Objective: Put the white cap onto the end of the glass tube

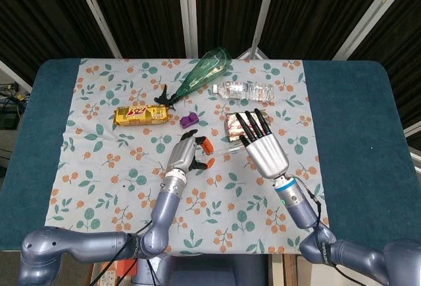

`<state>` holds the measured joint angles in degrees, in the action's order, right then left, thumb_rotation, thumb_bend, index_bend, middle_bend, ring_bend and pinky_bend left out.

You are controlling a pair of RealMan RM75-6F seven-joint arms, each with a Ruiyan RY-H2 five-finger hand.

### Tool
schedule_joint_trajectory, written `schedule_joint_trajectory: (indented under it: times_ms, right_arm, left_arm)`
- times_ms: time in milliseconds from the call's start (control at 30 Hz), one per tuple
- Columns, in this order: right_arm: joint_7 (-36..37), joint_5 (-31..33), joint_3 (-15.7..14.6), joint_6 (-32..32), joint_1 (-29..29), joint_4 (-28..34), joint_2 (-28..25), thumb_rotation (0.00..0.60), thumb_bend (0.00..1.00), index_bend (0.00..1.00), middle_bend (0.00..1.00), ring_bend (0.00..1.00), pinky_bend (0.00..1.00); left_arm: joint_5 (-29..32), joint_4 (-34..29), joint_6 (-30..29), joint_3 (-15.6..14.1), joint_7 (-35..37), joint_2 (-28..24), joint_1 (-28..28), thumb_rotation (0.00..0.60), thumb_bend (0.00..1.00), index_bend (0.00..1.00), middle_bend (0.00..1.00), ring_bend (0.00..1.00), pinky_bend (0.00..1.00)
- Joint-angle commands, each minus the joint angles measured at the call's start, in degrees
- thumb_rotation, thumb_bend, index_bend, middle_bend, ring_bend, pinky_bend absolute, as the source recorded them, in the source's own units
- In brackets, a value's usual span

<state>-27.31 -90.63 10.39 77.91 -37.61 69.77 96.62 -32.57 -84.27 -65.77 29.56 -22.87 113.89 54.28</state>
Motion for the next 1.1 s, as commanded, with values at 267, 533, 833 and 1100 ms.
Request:
schedule_joint_trajectory:
  times_ms: [267,533,833,1100]
  right_arm:
    - [-1.0,1.2,-0.5,-0.9,0.9,0.7,-0.7,0.600,0.43,0.17,0.05,0.00,0.00]
    - [-0.9,1.9,-0.9,-0.8,2.0,1.4,-1.4,0.600,0.43,0.16,0.05,0.00,0.00]
    - [-0.3,2.9,-1.8,-0.6,3.9,1.4,-2.5,0.600,0.43,0.16,0.05,0.00,0.00]
    - [-0.3,3.1,-2.1,-0.5,4.7,1.4,-3.0,0.600,0.43,0.16,0.05,0.00,0.00]
  left_arm:
    - [-0.8,0.0,-0.2,-0.5,0.4,-0.1,-0.3,0.600,0.55,0.62,0.52,0.08,0.00]
    - [-1.8,0.1,0.3,-1.5,1.1,-0.5,-0.9,0.600,0.55,0.62,0.52,0.08,0.00]
    - [-2.8,0.2,1.0,-3.7,1.5,-1.3,-2.3,0.600,0.55,0.62,0.52,0.08,0.00]
    - [-4.0,0.8,2.1,-7.2,2.5,-1.8,-4.5,0.600,0.55,0.62,0.52,0.08,0.00]
